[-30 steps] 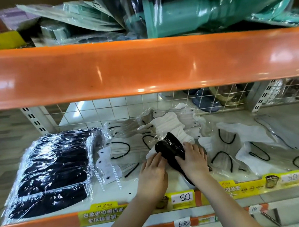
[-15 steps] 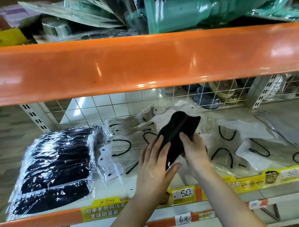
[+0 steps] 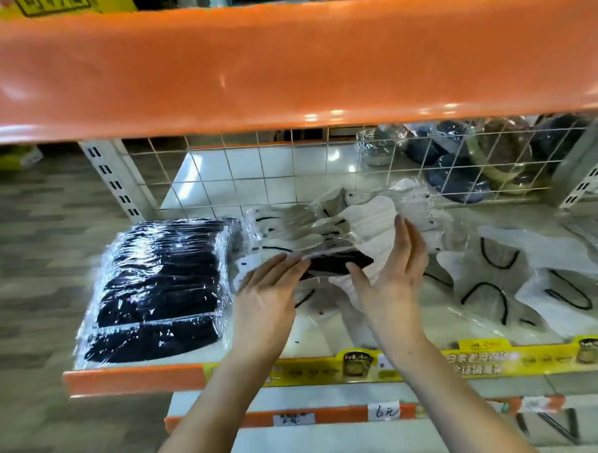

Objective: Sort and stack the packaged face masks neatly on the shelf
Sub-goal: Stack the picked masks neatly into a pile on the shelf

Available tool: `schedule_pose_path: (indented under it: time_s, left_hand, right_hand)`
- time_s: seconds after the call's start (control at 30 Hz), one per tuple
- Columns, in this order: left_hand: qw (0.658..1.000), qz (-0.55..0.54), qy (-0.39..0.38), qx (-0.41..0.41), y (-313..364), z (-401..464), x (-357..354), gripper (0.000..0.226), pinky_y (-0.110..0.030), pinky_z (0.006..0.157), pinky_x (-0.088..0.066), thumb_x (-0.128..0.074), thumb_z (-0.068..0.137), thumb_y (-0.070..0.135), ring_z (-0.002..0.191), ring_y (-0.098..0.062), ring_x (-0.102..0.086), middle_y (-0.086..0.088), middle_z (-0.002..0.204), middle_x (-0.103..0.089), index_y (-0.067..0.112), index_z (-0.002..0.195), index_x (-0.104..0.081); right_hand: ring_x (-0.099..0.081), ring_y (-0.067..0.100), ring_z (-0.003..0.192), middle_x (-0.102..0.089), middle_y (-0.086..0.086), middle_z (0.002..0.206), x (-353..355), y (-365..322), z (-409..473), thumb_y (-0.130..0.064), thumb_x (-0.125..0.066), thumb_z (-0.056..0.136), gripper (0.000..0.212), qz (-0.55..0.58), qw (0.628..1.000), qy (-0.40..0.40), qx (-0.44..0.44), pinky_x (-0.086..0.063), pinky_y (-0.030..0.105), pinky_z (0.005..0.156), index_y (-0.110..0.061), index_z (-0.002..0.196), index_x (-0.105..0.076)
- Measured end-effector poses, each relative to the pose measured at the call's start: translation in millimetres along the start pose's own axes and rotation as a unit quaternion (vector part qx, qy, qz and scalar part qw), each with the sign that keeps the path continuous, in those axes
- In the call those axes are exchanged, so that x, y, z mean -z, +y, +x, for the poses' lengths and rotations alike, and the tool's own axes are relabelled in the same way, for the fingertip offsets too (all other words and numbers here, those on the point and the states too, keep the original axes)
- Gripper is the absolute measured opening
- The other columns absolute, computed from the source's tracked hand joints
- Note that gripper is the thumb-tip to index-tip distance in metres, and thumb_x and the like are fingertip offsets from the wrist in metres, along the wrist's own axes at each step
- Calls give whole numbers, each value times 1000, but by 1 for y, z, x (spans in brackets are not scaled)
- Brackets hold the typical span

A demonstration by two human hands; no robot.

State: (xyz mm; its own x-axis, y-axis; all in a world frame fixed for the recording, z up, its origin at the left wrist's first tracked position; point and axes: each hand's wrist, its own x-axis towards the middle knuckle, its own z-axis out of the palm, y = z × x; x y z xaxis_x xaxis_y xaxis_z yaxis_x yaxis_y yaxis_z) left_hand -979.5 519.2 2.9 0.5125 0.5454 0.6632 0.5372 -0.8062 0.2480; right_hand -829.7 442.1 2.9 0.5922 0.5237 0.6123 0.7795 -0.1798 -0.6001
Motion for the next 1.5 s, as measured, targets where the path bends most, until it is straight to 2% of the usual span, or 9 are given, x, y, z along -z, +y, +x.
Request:
schedule_pose_path:
  time_s: [0.07, 0.17, 0.23, 0.43, 0.67, 1.07, 1.27, 1.4, 1.5]
  left_hand:
    - [1000, 11, 24, -7, -11, -1, 9, 37, -34, 79, -54, -47, 78, 5, 102, -21, -67, 3, 106, -72, 16, 101, -74]
    - [998, 18, 63, -3, -26, -1, 21, 36, -36, 79, -52, -47, 80, 3, 102, -21, -67, 2, 104, -73, 15, 97, -75]
    - [997, 17, 81, -5, -37, -4, 29, 34, -34, 83, -49, -48, 79, 3, 102, -20, -66, 1, 103, -73, 14, 95, -76]
    - [995, 75, 67, -21, -89, -28, 58, 33, -38, 75, -49, -50, 79, 5, 98, -23, -65, 4, 106, -71, 18, 92, -77]
    - [975, 175, 121, 67, -122, -66, 92, 29, -35, 77, -37, -50, 78, 4, 96, -20, -55, 1, 95, -71, 16, 84, -76]
    - [982, 123, -43, 139, -152, -131, 97, 34, -38, 79, -51, -43, 77, 8, 105, -26, -61, 2, 105, -69, 15, 90, -74]
    - [973, 80, -115, 185, -150, -131, 102, 35, -40, 83, -48, -38, 90, 28, 109, -20, -57, 7, 113, -63, 19, 99, -71]
    - [954, 100, -130, 251, -149, -127, 98, 34, -43, 86, -47, -39, 86, 36, 115, -30, -54, -5, 122, -60, 19, 98, -67]
    - [931, 124, -169, 298, -152, -126, 90, 41, -54, 90, -45, -41, 77, 37, 123, -42, -48, -22, 133, -52, 14, 104, -63]
  right_hand:
    - [-29, 31, 133, -25, 14, 143, 1, -5, -4, -23, -74, 79, 81, -5, 997, -16, 71, -33, 44, 109, -7, 143, -26]
    - [-40, 31, 127, -42, 11, 138, -10, -11, -13, -40, -58, 82, 63, -3, 973, -125, 194, -32, 45, 109, -10, 135, -41]
    - [-48, 30, 119, -53, 11, 130, -24, -12, -23, -35, -52, 81, 54, -23, 954, -174, 243, -39, 45, 101, -10, 129, -50]
    - [-62, 29, 92, -63, 6, 105, -51, -40, -44, -10, -43, 78, 41, -1, 950, -201, 240, -55, 40, 74, -16, 114, -60]
    - [-57, 22, 92, -61, 1, 102, -85, -86, -62, 3, -54, 78, 40, 62, 909, -269, 311, -44, 31, 81, -13, 113, -66]
    - [-58, 12, 89, -69, -4, 92, -113, -99, -73, -19, -40, 91, 30, 122, 863, -393, 294, -52, 30, 75, -16, 105, -68]
    - [-57, 8, 93, -68, -9, 97, -114, -100, -75, -30, -43, 95, 27, 128, 862, -396, 291, -50, 31, 81, -19, 98, -68]
    - [-51, 10, 111, -63, -8, 116, -117, -97, -77, -30, -46, 92, 25, 88, 878, -363, 299, -39, 34, 97, -24, 101, -68]
    - [-36, 14, 130, -48, -4, 139, -119, -96, -75, -31, -49, 90, 33, 60, 869, -411, 270, -24, 34, 113, -26, 120, -62]
